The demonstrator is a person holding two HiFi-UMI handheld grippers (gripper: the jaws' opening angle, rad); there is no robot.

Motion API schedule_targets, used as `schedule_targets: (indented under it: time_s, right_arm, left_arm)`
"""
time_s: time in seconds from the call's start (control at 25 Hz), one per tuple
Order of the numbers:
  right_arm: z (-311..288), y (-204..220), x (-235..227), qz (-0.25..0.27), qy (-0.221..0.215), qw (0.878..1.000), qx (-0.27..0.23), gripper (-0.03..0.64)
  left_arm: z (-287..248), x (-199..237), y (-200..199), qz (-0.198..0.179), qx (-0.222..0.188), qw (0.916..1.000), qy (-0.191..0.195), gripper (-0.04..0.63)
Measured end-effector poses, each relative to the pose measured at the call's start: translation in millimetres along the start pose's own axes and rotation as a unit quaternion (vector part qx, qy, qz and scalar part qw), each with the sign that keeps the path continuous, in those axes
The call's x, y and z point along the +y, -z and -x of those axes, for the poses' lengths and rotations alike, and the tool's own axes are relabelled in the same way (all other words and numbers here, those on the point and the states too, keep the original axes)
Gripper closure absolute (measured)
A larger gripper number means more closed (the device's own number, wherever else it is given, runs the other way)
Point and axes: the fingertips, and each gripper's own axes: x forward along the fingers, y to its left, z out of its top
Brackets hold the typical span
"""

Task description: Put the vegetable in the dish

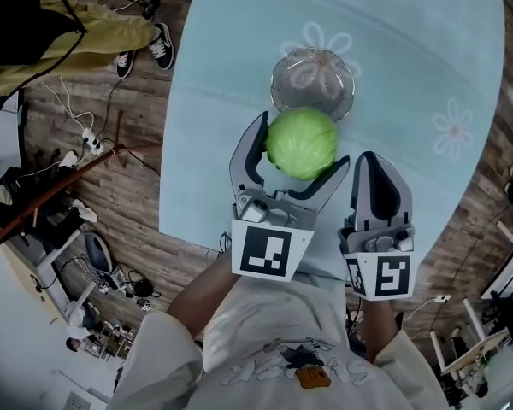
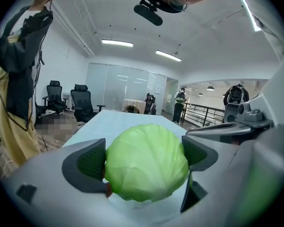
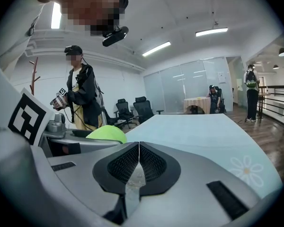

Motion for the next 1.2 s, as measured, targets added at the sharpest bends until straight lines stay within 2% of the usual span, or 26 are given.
schedule_targets:
  time_s: [0.72, 1.2]
  right_arm:
    - [-22.0, 28.1, -20.0, -0.024, 0.023, 0.999, 0.017, 0.594]
    - [-37.7, 51.1, -42.7, -0.039, 0.029, 0.998, 0.031, 0.594]
  left_arm:
    - [-59.4, 10.2, 39.5, 0.001, 0.024, 0.9995, 0.018, 0.084]
    - [-97.2, 11.7, 66.8, -0.004, 0.042, 0.999, 0.014, 0.084]
